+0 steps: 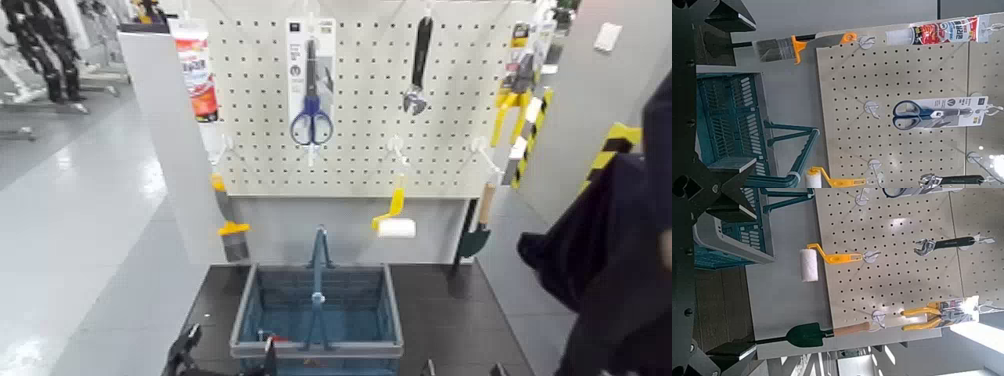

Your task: Put the blue scissors into the crate.

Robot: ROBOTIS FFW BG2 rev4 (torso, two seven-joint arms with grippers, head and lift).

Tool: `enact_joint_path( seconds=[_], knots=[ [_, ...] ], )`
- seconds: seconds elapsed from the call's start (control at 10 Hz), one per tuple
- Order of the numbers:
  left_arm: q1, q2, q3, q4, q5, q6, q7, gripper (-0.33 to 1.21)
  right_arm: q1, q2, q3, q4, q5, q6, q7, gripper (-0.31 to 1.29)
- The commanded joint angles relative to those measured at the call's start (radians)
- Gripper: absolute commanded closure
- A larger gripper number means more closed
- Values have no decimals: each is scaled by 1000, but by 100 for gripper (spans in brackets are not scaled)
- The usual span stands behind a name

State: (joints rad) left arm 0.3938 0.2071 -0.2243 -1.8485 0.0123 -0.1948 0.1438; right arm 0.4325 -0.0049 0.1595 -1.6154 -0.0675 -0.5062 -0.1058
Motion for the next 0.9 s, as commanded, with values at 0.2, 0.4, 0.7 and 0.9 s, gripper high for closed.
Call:
enact_joint_path(
  seconds=[0.2,0.4,0.7,0.9],
  knots=[
    [-3,-2,2,2,1,2,-7,11,0,0,0,0,0,0,0,15],
    [-1,-2,2,2,0,0,-7,11,0,-1,0,0,0,0,0,15],
    [-1,-2,2,2,0,-2,-9,11,0,-1,0,-1,-2,0,0,15],
    [-1,0,2,2,0,-2,-10,11,2,-1,0,-1,0,0,0,15]
  ],
)
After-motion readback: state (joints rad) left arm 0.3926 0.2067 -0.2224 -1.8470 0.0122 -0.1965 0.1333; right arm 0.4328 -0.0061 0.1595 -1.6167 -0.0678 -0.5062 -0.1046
